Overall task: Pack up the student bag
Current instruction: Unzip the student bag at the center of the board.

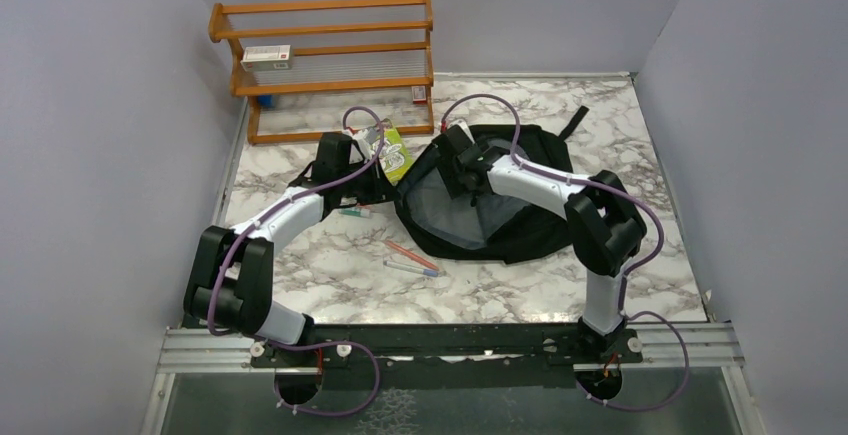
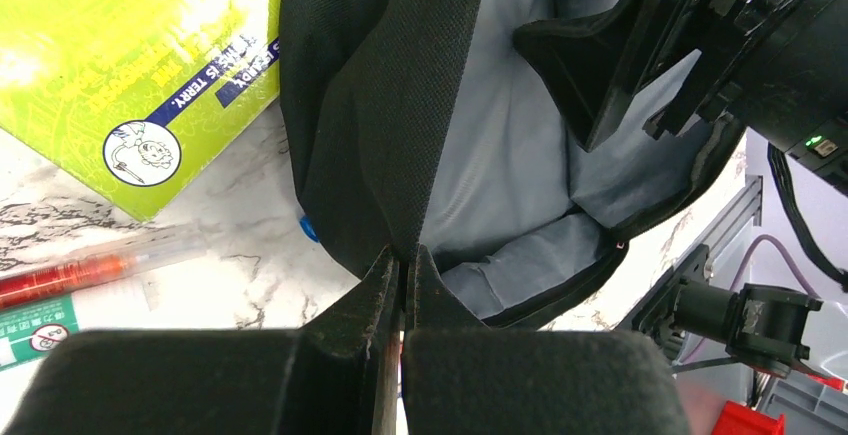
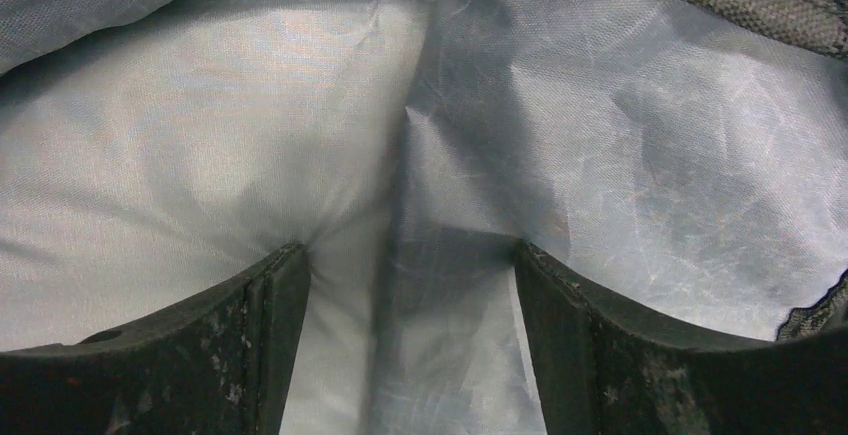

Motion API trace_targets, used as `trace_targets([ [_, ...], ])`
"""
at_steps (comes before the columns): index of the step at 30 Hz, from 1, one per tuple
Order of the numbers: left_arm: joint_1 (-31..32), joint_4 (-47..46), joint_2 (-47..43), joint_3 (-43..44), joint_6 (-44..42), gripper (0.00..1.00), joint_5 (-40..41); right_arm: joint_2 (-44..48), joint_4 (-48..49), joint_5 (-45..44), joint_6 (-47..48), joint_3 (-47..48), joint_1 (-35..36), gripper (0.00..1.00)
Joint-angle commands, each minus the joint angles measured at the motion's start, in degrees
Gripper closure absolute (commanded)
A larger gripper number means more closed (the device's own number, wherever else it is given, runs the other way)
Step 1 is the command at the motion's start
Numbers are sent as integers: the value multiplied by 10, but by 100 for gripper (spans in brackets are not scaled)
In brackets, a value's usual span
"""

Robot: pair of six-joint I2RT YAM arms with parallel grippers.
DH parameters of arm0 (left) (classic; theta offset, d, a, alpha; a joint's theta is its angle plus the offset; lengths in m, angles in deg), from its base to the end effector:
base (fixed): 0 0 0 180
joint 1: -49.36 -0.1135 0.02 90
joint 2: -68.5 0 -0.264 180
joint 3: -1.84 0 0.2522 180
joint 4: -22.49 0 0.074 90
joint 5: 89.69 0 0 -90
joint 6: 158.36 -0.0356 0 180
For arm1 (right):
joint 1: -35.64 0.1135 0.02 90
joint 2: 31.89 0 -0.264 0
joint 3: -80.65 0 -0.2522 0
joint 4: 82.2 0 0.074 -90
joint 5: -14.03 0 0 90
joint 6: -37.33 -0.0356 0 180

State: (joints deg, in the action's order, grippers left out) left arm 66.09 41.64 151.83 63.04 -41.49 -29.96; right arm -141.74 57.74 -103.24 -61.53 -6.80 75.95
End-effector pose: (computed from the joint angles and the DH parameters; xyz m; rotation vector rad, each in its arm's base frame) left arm 0.2837 -0.1040 0.2116 0.0792 2.3725 -0.9879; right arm 0.3212 0.2511 0.1979 -0.4914 2.3806 -0.2395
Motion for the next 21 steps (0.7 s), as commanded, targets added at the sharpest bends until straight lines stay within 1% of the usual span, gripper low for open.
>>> trace_targets([
  [1,2,-16,8,-2,5,100,-23,-40,-41,-118,17,-2,-1,23],
  [3,2,-17,8,-2,5,100,-23,-41,-38,-125,14,-6,-1,30],
  [6,2,-17,9,-2,5,100,-22,-35,-33,-122,10,-11,-1,44],
  [9,2,-17,9,-2,5,100,-24,-30,-30,-117,6,-14,-1,47],
  [14,2,-17,8,-2,5,100,-24,-24,-24,-118,5,-21,-1,60],
  [18,2,-16,3,-2,1,100,-28,-25,-23,-128,1,-22,-1,77],
  [21,3,-2,-5,7,-14,100,-31,-12,-26,-133,-6,-22,-1,95],
])
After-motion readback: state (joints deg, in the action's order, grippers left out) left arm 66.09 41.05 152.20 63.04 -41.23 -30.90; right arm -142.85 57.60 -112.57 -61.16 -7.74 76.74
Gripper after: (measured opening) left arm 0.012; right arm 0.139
